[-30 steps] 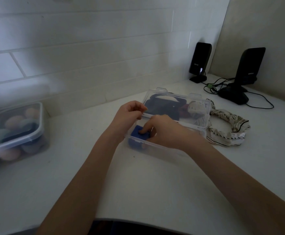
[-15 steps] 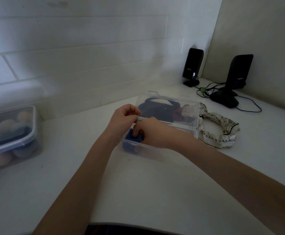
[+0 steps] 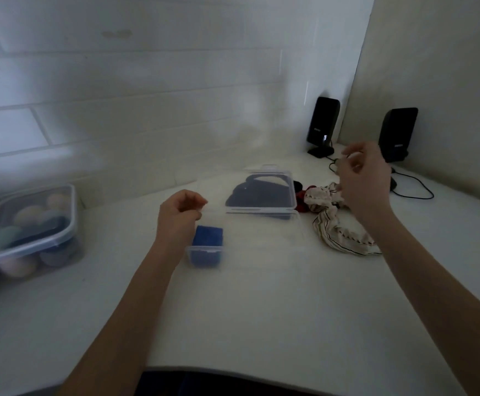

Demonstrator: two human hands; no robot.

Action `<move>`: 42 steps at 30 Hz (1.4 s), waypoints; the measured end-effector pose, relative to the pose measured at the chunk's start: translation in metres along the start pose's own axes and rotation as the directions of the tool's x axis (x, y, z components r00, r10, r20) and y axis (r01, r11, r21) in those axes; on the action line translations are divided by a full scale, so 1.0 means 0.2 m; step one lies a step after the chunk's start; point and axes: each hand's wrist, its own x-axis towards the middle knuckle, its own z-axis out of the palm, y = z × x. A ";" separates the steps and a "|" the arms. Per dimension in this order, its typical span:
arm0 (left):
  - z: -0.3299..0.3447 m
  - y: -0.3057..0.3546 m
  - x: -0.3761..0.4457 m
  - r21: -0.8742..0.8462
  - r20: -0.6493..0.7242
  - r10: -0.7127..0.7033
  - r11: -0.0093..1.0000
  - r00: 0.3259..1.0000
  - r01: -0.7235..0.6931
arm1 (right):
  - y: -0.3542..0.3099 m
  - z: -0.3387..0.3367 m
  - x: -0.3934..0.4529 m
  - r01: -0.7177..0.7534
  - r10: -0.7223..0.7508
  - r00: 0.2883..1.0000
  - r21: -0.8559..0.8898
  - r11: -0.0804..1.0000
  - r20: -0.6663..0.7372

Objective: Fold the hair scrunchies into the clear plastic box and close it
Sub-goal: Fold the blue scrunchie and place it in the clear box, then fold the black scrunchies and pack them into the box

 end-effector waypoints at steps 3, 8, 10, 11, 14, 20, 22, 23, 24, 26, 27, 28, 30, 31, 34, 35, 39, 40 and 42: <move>-0.04 0.00 0.01 -0.069 -0.087 -0.039 0.997 0.995 0.033 | 0.14 0.05 -0.02 0.009 0.029 0.977 -0.177 0.984 0.211; -0.09 0.00 0.01 -0.102 -0.161 -0.068 0.993 0.985 0.052 | 0.16 0.18 -0.10 0.244 -0.031 0.825 -0.306 0.920 0.564; -0.09 0.00 0.01 -0.097 -0.172 -0.068 0.994 0.983 0.051 | 0.14 0.22 -0.13 0.325 -0.063 0.769 -0.303 0.896 0.637; -0.09 0.00 0.02 -0.088 -0.178 -0.064 0.995 0.982 0.049 | 0.13 0.24 -0.15 0.343 -0.051 0.760 -0.333 0.878 0.648; -0.09 0.00 0.02 -0.045 -0.203 -0.038 0.999 0.979 0.030 | 0.15 0.31 -0.16 0.435 -0.020 0.771 -0.503 0.747 0.637; -0.08 0.01 0.01 0.138 -0.167 0.101 0.987 0.981 -0.078 | 0.17 0.33 -0.19 0.475 -0.048 0.822 -0.637 0.608 0.567; -0.08 0.01 0.01 0.169 -0.161 0.113 0.982 0.981 -0.085 | 0.17 0.31 -0.19 0.397 -0.060 0.867 -0.614 0.682 0.494; -0.08 0.01 0.01 0.183 -0.158 0.116 0.979 0.981 -0.086 | 0.16 0.29 -0.19 0.328 -0.059 0.897 -0.570 0.753 0.438; -0.08 0.01 0.01 0.199 -0.153 0.121 0.976 0.981 -0.089 | 0.15 0.28 -0.19 0.263 -0.060 0.922 -0.504 0.823 0.382; -0.07 0.01 0.01 0.215 -0.141 0.135 0.971 0.981 -0.103 | 0.11 0.25 -0.19 0.157 -0.074 0.957 -0.286 0.945 0.281; -0.07 0.01 0.01 0.217 -0.132 0.140 0.970 0.981 -0.109 | 0.08 0.23 -0.19 0.099 -0.067 0.972 -0.136 0.986 0.225; -0.07 0.01 0.01 0.221 -0.118 0.141 0.969 0.983 -0.112 | 0.05 0.22 -0.19 0.054 -0.055 0.984 0.006 0.998 0.170; -0.06 0.01 0.01 0.225 -0.088 0.140 0.967 0.986 -0.117 | 0.00 0.19 -0.18 0.037 -0.058 0.992 0.184 0.982 0.109; -0.06 0.01 0.01 0.223 -0.070 0.142 0.967 0.987 -0.123 | -0.02 0.18 -0.18 0.047 -0.074 0.991 0.228 0.973 0.113; -0.04 0.01 0.00 0.263 -0.020 0.185 0.949 0.983 -0.173 | -0.08 0.17 -0.19 0.044 -0.109 0.983 0.385 0.922 0.150; -0.03 0.02 -0.01 0.291 -0.002 0.214 0.935 0.977 -0.205 | -0.09 0.16 -0.20 0.035 -0.116 0.981 0.452 0.891 0.154; -0.01 0.08 -0.05 0.457 0.109 0.417 0.785 0.902 -0.418 | -0.14 0.12 -0.20 -0.031 -0.097 0.981 0.628 0.778 0.169; 0.00 0.11 -0.07 0.451 0.147 0.452 0.761 0.880 -0.466 | -0.14 0.12 -0.20 -0.066 -0.076 0.980 0.663 0.746 0.184; 0.04 0.18 -0.07 0.313 0.262 0.386 0.833 0.885 -0.456 | -0.14 0.12 -0.21 -0.105 -0.065 0.974 0.689 0.717 0.215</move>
